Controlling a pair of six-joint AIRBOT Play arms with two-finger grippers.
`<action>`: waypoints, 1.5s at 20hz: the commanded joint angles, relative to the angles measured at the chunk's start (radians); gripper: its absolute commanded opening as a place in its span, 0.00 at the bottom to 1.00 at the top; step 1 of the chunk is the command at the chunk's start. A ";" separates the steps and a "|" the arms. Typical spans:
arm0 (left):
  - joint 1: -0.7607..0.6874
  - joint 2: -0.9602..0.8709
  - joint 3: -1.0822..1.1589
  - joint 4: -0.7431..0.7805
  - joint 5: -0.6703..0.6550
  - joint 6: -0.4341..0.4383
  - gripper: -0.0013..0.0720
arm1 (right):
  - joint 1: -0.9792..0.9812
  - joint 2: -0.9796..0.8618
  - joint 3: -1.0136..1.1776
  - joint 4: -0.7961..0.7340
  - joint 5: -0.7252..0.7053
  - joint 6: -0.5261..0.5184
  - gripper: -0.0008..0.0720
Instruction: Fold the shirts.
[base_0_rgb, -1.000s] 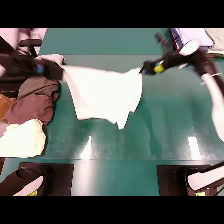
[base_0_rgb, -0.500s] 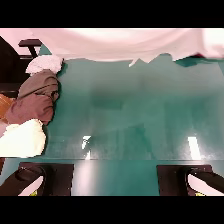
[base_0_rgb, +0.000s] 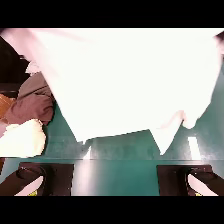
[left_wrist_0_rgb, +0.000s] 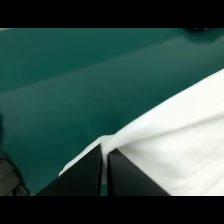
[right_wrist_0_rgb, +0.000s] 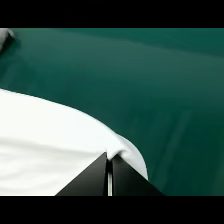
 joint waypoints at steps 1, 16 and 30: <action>0.001 -0.120 -0.201 0.019 -0.044 0.004 0.05 | 0.006 -0.127 -0.167 0.045 0.055 -0.001 0.03; 0.103 -0.362 -0.356 0.117 0.223 -0.090 0.72 | -0.211 -0.485 -0.147 0.351 0.013 -0.141 0.60; 0.137 -0.208 -1.124 -0.566 0.362 0.100 0.72 | -0.206 -0.037 -0.606 0.360 -0.088 -0.154 0.60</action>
